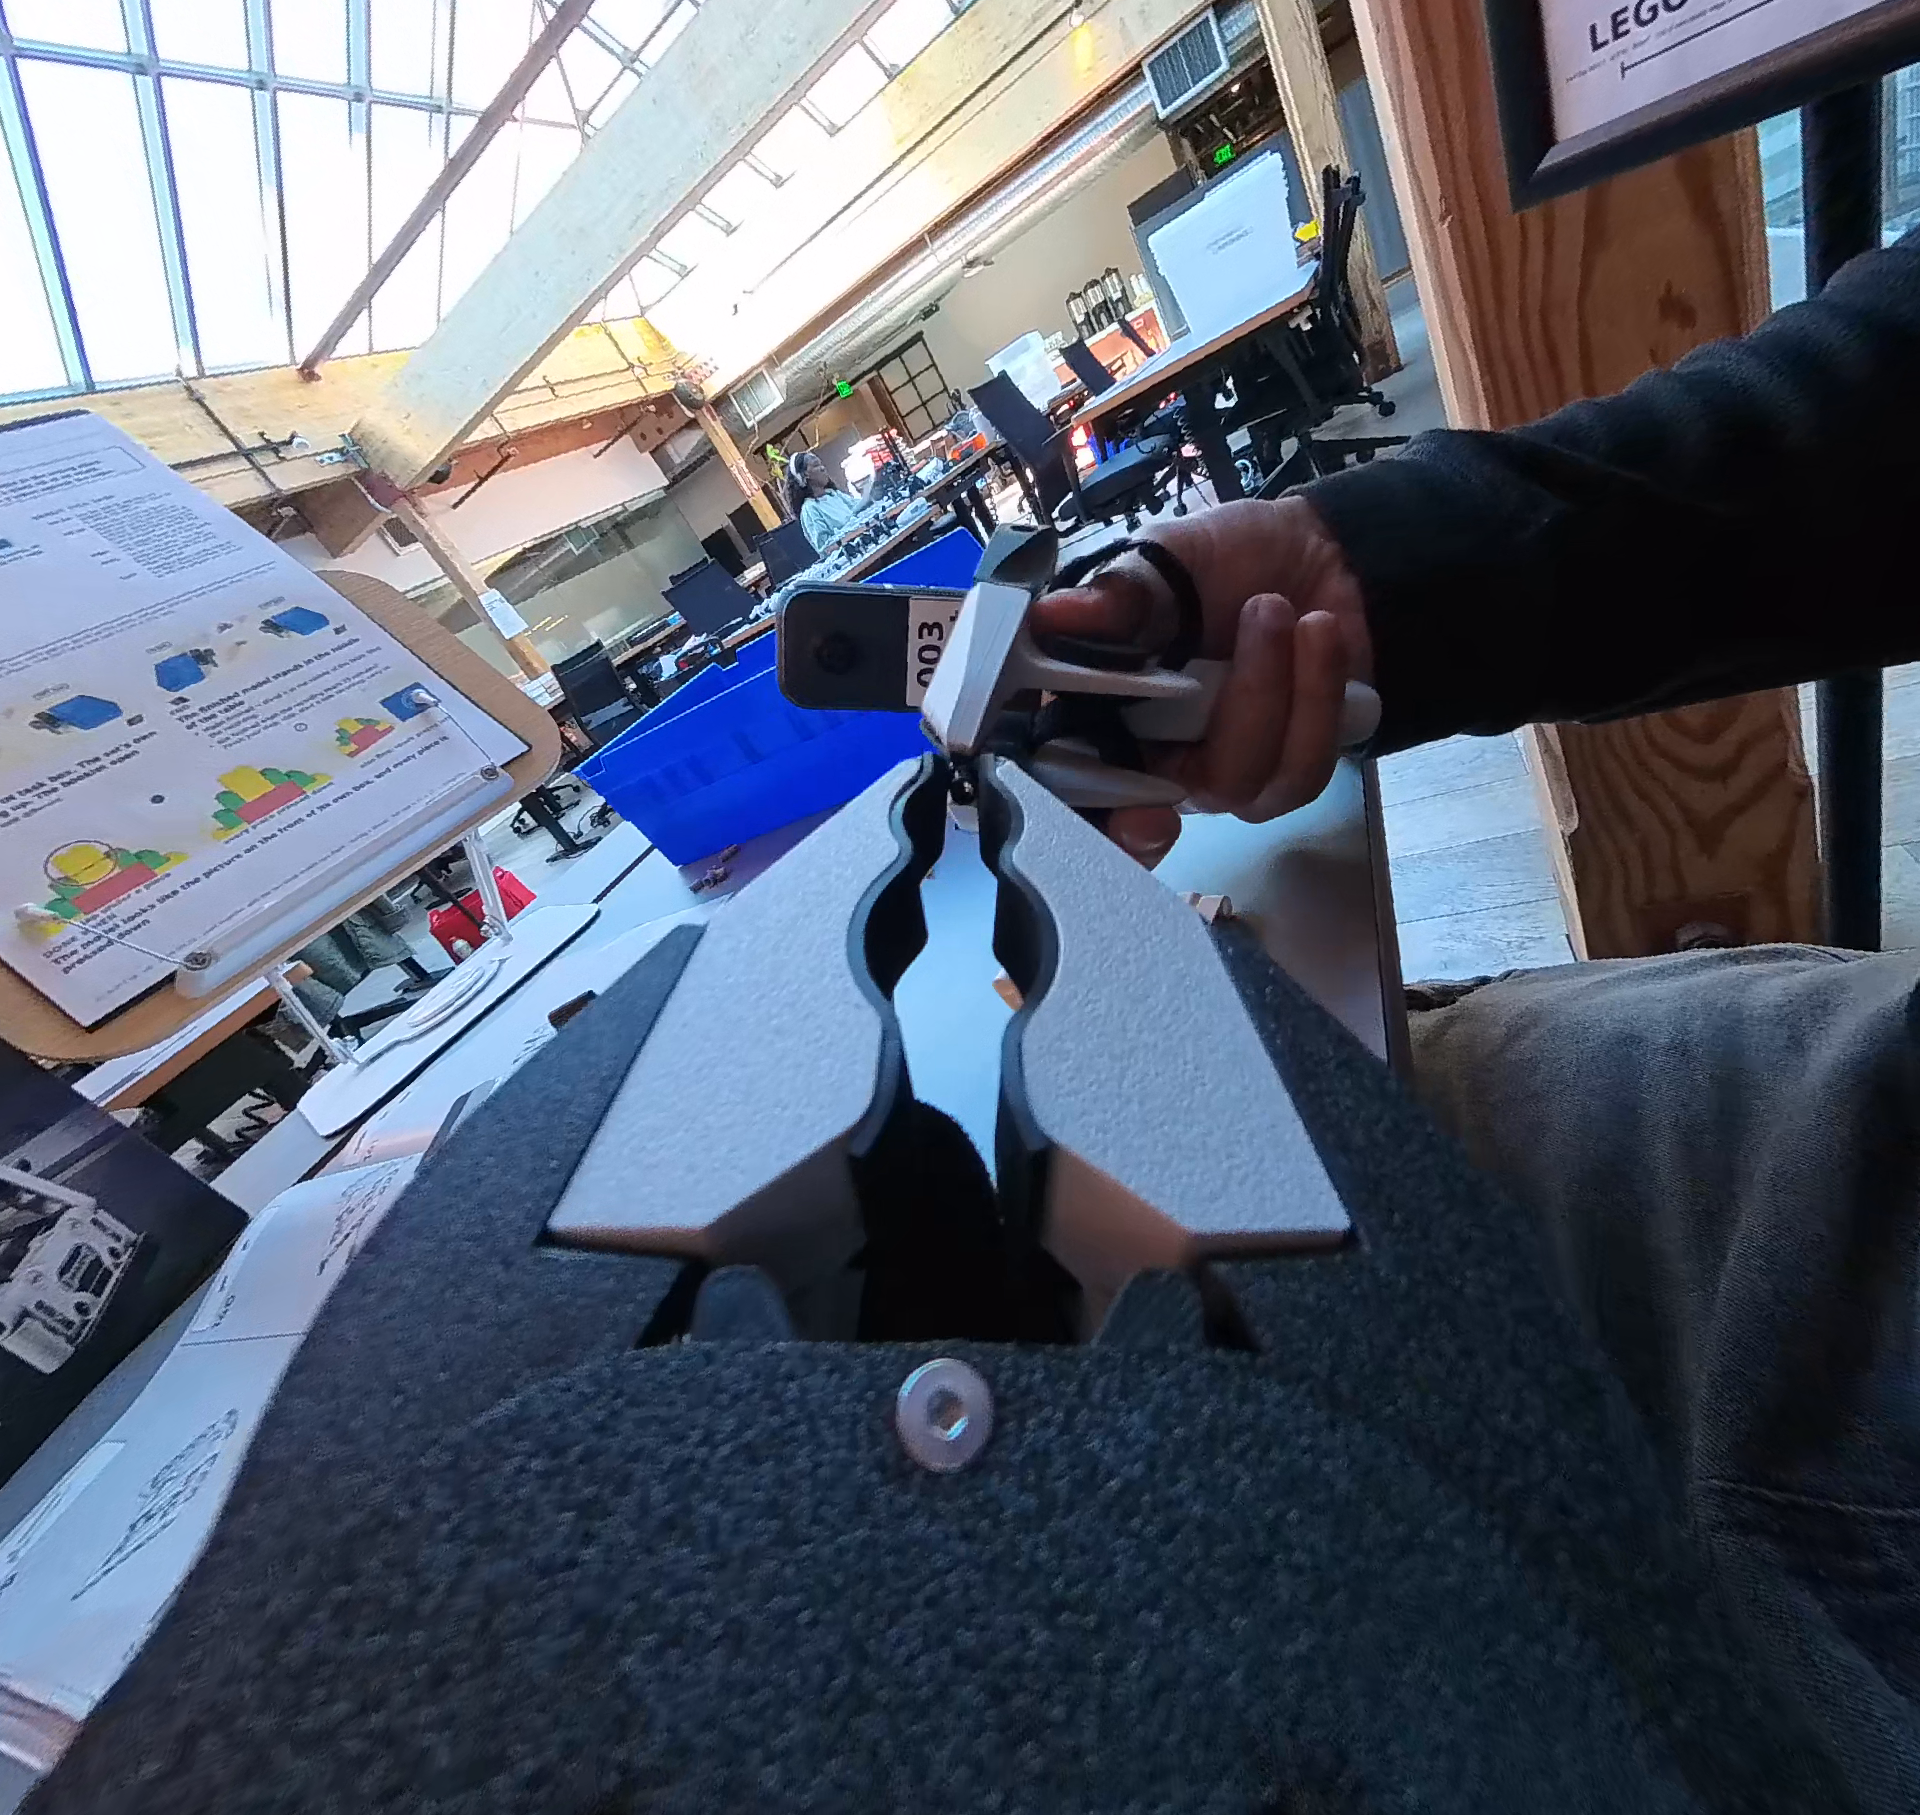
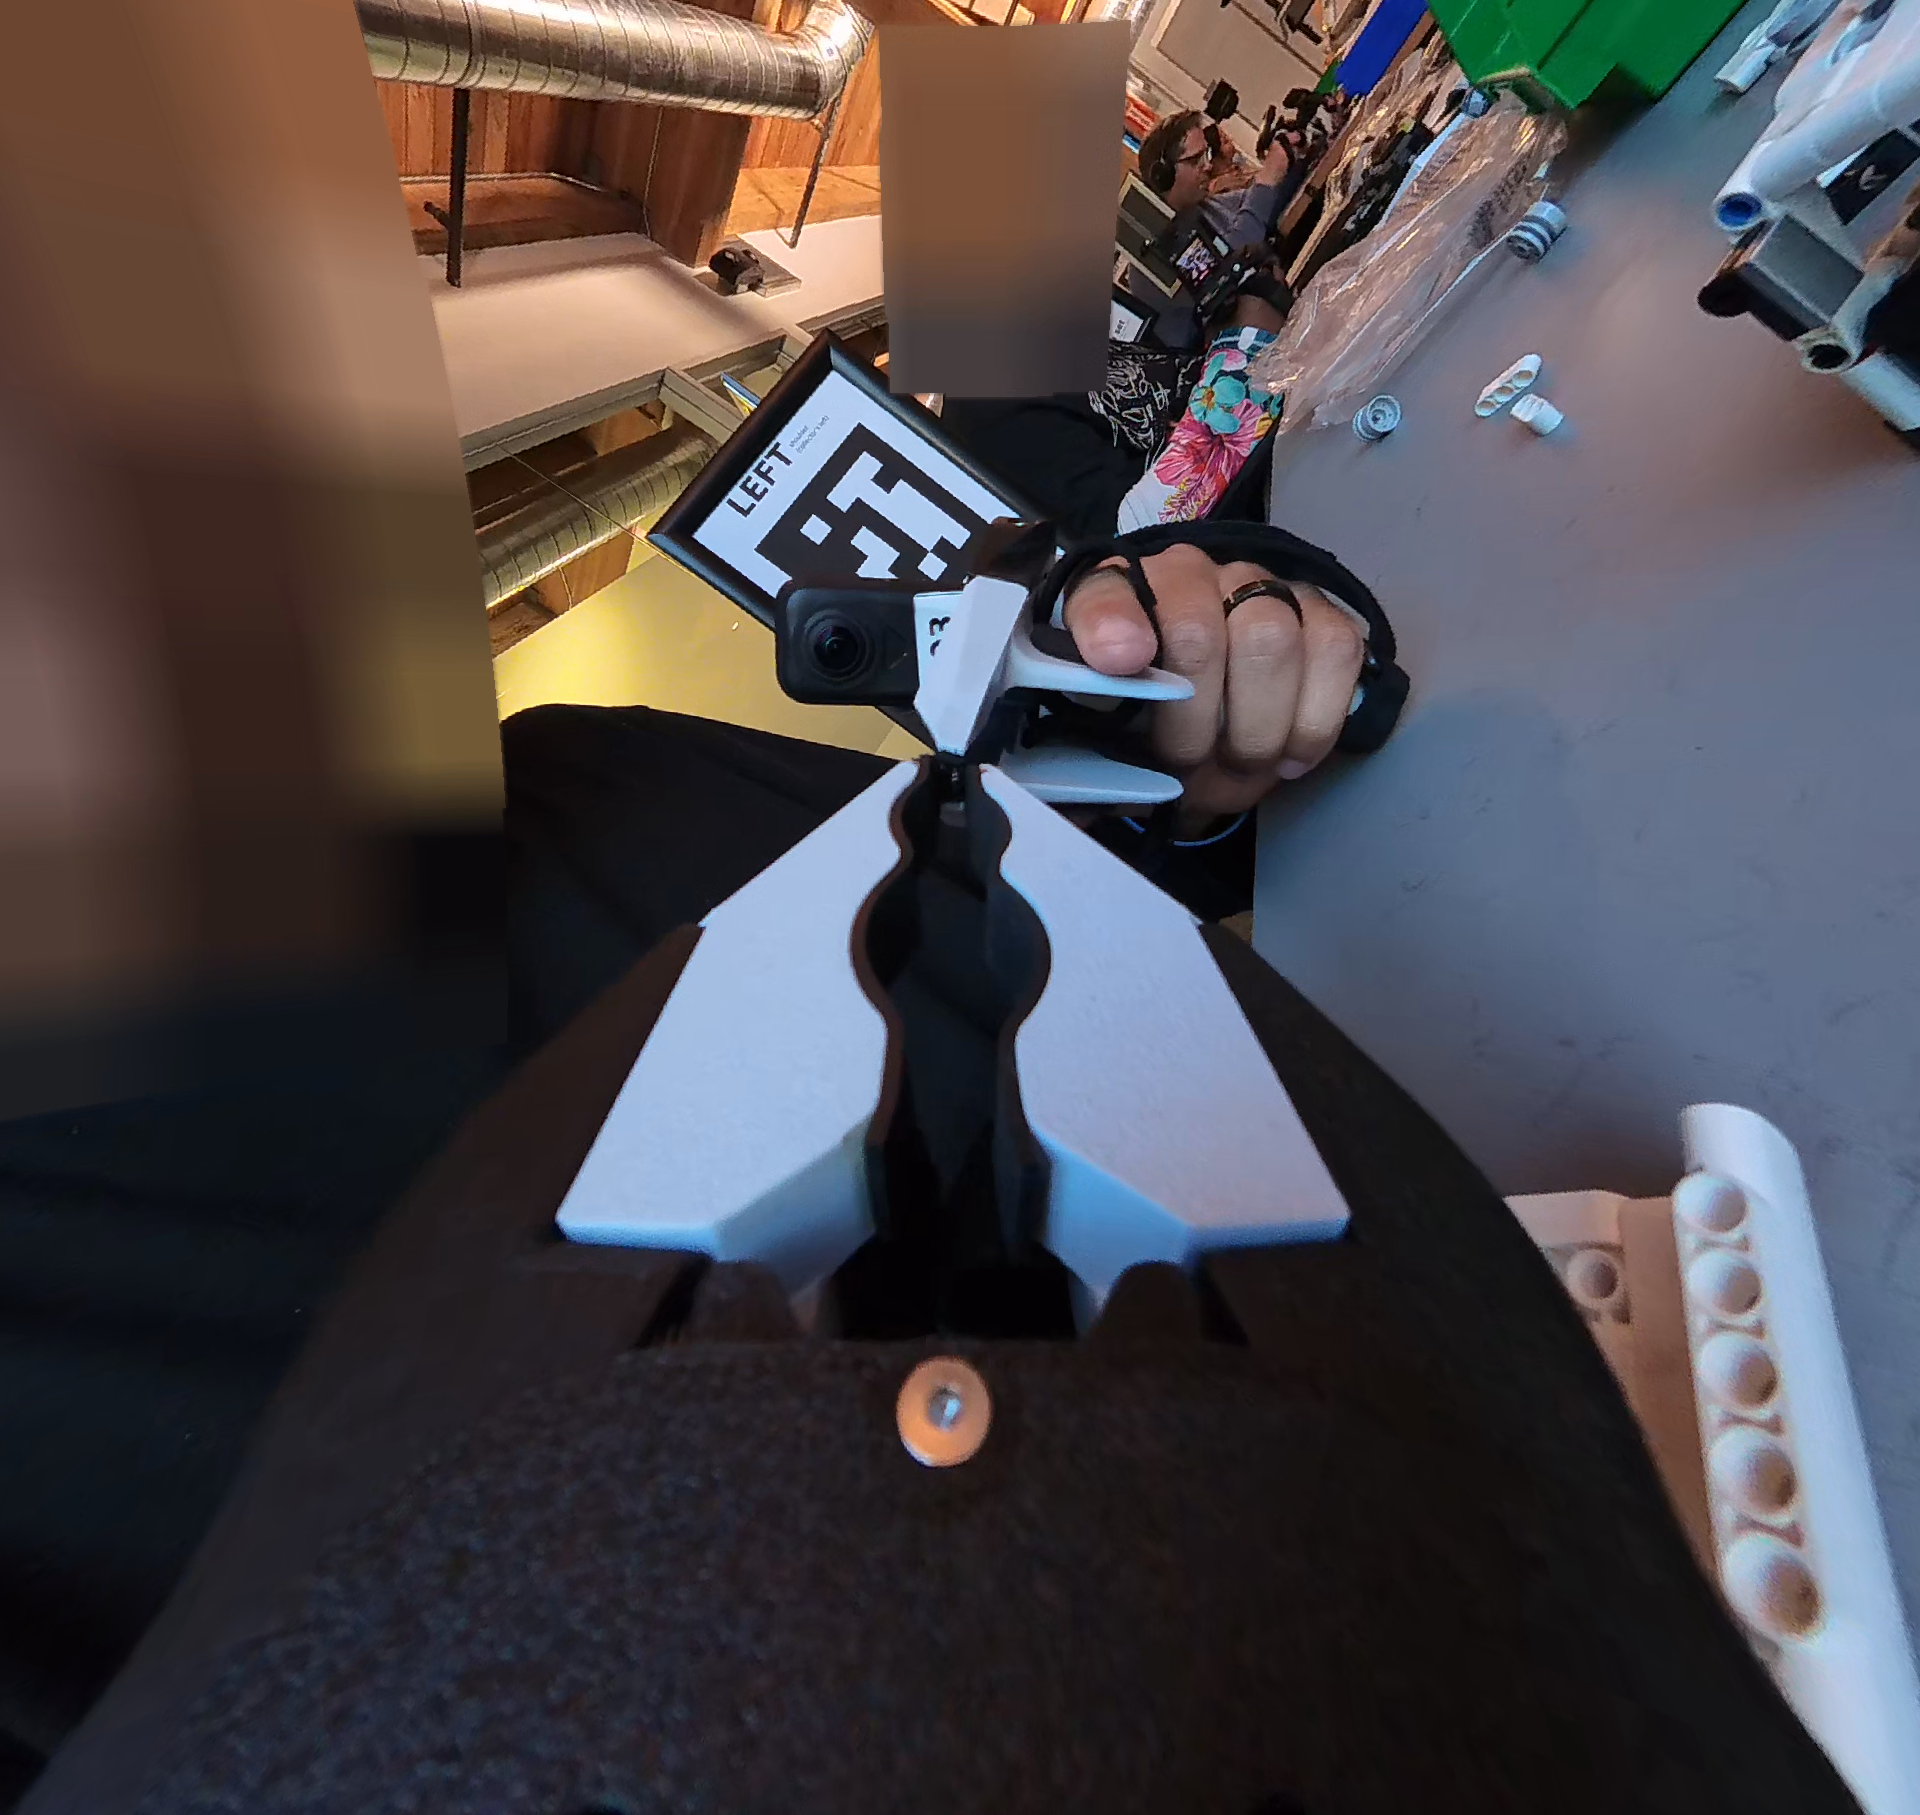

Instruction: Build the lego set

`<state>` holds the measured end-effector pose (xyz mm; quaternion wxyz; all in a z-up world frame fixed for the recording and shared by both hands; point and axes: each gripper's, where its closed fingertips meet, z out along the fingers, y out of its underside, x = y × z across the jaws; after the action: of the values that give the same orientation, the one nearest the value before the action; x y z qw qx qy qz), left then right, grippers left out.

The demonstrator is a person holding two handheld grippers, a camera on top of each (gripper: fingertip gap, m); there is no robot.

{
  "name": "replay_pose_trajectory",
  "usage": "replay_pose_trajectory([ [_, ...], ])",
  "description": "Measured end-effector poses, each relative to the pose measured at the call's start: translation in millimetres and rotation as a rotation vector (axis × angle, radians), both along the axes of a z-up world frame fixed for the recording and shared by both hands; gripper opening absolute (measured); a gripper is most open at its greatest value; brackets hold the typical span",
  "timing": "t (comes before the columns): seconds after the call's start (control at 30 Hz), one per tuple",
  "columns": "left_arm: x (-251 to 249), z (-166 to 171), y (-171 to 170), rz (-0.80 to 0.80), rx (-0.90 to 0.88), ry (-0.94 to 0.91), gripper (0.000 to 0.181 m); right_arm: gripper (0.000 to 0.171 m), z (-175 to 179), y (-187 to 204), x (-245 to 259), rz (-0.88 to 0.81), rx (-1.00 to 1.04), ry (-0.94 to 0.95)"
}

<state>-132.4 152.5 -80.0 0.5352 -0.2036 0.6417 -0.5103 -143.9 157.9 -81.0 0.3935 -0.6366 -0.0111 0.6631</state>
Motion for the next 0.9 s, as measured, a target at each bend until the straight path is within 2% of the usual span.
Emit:
replay_pose_trajectory([
  [0.9, -3.7, 3.8, -0.9, -0.032, -0.046, 0.003, 0.004, 0.003, 3.9, -0.8, 0.3, 0.008, 0.004, 0.044],
])
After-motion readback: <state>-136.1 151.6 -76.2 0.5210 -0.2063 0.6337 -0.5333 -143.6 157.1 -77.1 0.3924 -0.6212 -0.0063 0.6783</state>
